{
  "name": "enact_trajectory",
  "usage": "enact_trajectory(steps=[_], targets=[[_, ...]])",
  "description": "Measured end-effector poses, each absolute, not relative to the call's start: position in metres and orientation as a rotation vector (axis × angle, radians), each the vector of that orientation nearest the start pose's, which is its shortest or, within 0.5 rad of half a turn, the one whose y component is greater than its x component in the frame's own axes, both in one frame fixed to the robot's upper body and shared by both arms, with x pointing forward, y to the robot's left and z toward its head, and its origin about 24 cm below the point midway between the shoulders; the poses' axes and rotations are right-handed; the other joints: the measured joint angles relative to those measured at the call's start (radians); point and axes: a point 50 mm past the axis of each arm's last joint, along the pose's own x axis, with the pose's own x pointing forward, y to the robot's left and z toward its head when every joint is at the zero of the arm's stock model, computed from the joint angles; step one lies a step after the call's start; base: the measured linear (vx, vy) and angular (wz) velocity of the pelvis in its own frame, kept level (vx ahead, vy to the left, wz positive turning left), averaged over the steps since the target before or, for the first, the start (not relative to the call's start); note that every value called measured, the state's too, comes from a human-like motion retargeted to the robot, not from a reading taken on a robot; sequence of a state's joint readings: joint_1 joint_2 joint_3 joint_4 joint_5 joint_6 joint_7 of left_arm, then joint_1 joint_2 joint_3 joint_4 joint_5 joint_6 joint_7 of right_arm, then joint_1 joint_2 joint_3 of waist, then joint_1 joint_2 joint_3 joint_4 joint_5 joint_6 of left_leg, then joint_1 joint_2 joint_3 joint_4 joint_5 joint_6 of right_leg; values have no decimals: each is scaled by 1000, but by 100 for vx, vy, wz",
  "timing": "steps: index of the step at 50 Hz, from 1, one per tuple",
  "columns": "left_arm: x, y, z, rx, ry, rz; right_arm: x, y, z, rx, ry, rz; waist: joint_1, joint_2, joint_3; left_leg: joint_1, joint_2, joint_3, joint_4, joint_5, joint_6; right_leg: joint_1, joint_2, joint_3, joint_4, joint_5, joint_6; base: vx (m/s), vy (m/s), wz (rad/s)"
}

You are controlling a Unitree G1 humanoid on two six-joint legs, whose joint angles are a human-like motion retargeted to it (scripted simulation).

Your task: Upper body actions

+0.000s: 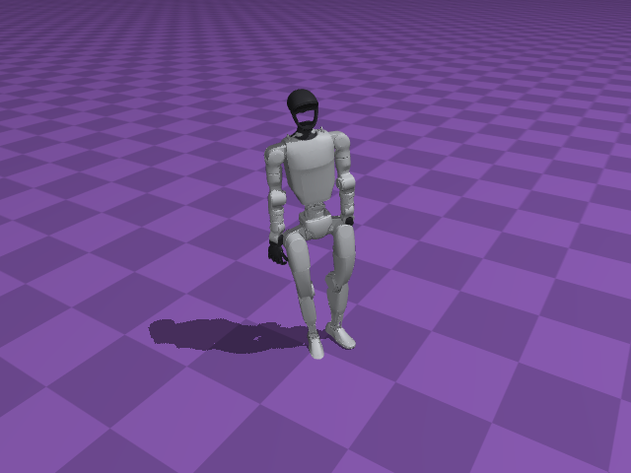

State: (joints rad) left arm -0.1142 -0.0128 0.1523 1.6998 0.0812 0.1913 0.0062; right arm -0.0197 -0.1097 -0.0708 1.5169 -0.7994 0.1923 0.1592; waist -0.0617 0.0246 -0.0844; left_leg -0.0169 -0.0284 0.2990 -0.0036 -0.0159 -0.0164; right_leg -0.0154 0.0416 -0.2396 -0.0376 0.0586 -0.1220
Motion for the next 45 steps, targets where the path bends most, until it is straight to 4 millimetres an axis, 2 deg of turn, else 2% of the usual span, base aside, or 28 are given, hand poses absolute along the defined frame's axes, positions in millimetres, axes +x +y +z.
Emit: enact_trajectory(steps=[45], targets=[[9,139,-177,-45,1782,-11,12,-199,-178,-630,1699,555,7,-1,-1,4,2,11,-4,-2,-1,5,2,11,-1,-5,1,0,0,0]])
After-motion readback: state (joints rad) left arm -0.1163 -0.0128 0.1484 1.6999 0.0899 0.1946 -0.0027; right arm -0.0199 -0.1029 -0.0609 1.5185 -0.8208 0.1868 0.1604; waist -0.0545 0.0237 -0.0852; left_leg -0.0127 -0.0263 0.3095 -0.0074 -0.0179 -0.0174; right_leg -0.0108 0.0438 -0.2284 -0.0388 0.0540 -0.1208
